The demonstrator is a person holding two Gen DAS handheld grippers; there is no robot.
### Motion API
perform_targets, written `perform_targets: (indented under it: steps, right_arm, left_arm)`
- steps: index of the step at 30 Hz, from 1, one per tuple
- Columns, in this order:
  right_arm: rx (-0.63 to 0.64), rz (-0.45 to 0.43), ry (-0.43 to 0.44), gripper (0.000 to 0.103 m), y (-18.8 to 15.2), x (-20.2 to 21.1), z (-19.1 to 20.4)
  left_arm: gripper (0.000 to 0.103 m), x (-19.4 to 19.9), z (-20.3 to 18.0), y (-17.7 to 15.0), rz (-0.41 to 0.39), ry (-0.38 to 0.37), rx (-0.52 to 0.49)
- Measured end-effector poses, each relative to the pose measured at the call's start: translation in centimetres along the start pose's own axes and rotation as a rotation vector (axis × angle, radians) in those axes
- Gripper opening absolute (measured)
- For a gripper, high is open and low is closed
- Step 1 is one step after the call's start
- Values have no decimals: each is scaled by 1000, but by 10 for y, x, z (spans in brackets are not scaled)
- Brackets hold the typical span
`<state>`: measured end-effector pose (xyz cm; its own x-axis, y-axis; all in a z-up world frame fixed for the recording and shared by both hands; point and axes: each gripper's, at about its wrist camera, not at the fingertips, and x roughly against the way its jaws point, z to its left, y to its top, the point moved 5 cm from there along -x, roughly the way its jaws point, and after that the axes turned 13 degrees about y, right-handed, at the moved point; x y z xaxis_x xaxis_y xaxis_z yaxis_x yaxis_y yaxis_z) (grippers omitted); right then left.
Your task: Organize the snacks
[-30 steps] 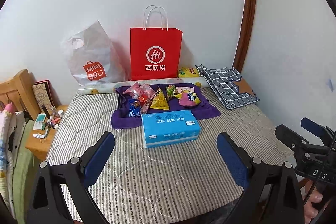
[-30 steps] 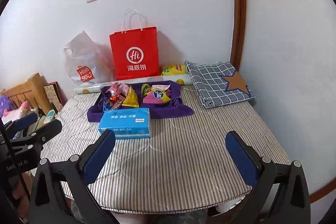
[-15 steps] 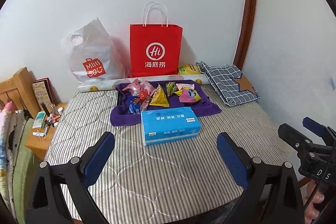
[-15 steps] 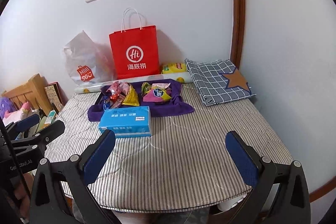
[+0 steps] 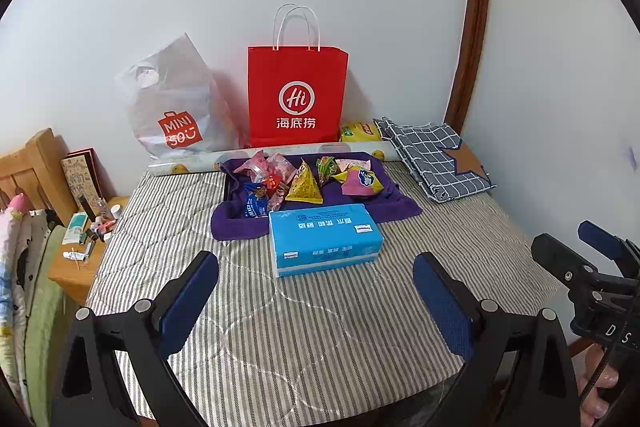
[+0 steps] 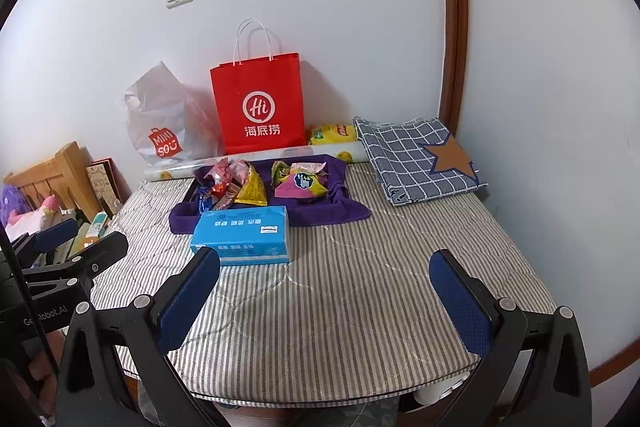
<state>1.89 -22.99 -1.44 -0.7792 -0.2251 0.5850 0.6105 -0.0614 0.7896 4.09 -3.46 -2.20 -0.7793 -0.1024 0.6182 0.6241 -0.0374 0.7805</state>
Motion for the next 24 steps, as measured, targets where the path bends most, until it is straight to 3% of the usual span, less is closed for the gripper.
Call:
perform_targets:
  steps: [24]
  right_arm:
    - [11,-8,7,103,2,3,2]
  left_arm:
    - [98,0,2,1,2,-1,3]
